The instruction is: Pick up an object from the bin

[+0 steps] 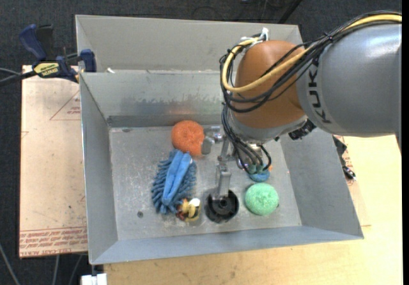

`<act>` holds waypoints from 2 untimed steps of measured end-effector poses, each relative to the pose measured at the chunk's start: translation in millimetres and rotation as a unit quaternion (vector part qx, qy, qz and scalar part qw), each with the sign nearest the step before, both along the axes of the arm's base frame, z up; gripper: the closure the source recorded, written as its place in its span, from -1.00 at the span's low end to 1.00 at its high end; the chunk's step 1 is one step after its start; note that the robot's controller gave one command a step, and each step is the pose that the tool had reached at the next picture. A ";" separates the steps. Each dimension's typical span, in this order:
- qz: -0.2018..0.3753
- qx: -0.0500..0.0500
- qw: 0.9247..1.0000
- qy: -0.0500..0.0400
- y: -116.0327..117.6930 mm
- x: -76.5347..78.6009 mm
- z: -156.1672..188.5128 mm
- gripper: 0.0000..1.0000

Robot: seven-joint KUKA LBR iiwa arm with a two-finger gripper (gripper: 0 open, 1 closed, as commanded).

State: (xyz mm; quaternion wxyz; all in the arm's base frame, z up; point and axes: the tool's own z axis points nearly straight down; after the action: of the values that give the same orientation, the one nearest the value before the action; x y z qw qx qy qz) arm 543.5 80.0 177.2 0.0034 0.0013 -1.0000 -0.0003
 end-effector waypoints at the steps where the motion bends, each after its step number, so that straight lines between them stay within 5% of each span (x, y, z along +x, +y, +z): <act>1: -0.001 0.000 1.000 -0.004 -0.4 1.8 4.3 -1.00; 2: 0.083 0.000 0.997 -0.008 11.2 16.3 -20.3 -1.00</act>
Offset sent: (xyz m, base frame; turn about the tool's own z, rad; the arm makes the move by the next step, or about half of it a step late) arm 0.0479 0.0436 -0.1072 -0.6199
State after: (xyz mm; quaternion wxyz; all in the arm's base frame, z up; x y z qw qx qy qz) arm 559.8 91.2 156.9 -0.0042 0.0839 -0.9965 -0.0005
